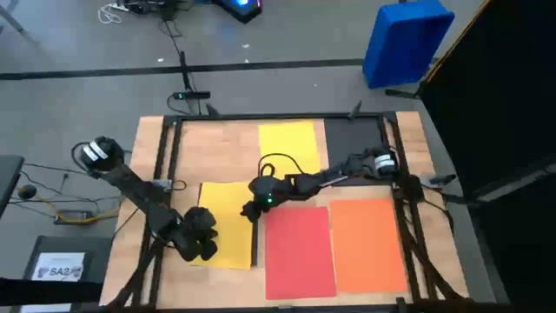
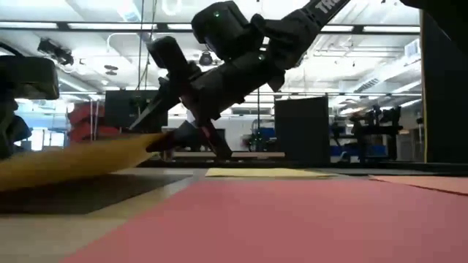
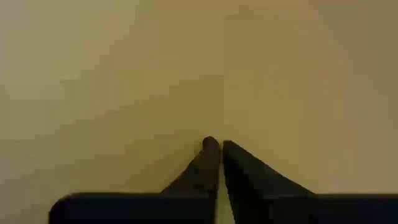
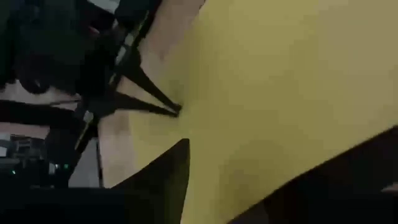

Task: Organize paper
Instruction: Stack the yellow paper on top of the yellow paper

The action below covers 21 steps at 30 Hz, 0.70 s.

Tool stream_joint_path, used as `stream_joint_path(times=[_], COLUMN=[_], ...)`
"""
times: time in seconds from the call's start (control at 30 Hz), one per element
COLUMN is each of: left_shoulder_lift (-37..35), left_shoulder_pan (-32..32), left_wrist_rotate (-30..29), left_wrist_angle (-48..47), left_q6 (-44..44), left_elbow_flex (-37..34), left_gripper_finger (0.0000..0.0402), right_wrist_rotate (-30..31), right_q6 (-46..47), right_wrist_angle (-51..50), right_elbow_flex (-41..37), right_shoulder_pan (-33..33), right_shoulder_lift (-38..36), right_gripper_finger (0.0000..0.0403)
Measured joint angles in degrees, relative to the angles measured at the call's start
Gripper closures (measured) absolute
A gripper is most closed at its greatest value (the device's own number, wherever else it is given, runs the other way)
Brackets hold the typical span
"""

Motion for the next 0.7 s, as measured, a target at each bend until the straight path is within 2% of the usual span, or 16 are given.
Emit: stream_joint_path(times=[0.27,0.5,0.7], left_shoulder_lift=[0.02,-0.05,-0.54], left_shoulder_pan=[0.00,0.00,-0.02], left_wrist_rotate=[0.50,0.97,3.16], left_wrist_angle=[2.28,2.65,1.32], left_q6=[0.00,0.04,1.70], left_elbow_flex=[-0.02,-0.02,0.89], left_gripper_finger=[0.0394,0.0394,0.0394], right_wrist_rotate=[0.42,1.51,2.26], right_q6=[2.33,-5.67,-9.73], right_wrist_angle=[-1.31,0.41,2.26], right_elbow_flex=[0.00,-0.02,-0.02], right_shoulder_pan=[-0.12,0.54,1.29], right_shoulder_lift=[0.02,0.02,0.02], right_gripper_finger=[0.0335,0.0396,0.0403])
